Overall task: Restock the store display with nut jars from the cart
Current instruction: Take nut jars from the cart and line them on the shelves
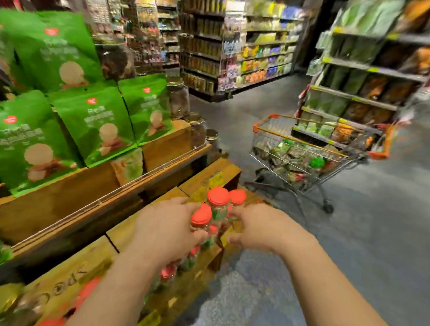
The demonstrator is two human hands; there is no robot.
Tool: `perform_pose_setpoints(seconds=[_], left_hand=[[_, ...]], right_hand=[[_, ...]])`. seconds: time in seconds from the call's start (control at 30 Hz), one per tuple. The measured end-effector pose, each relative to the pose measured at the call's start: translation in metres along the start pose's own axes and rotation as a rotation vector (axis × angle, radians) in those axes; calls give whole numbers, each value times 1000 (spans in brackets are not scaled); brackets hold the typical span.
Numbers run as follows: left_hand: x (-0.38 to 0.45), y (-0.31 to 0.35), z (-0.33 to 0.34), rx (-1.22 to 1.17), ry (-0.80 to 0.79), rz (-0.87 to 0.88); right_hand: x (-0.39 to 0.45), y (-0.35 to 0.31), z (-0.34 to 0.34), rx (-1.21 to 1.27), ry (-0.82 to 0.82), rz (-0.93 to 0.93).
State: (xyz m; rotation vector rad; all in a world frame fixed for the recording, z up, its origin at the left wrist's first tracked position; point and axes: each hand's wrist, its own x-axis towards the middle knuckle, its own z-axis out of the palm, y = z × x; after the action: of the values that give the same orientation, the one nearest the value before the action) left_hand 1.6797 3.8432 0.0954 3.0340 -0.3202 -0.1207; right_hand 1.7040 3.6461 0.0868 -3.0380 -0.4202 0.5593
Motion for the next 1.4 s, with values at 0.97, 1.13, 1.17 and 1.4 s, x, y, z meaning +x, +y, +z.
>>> perform_pose_setpoints(seconds=[0.97,1.13,1.17,1.4], left_hand=[[346,299,15,19,-121,479],[444,321,-2,15,-117,500],[461,325,-5,26,-118,506],[563,359,-2,42,-205,535]], right_hand=[[21,375,-34,314,203,558],[88,430,-70,345,217,596],[100,439,-74,352,226,605],[161,508,-82,432,163,653]])
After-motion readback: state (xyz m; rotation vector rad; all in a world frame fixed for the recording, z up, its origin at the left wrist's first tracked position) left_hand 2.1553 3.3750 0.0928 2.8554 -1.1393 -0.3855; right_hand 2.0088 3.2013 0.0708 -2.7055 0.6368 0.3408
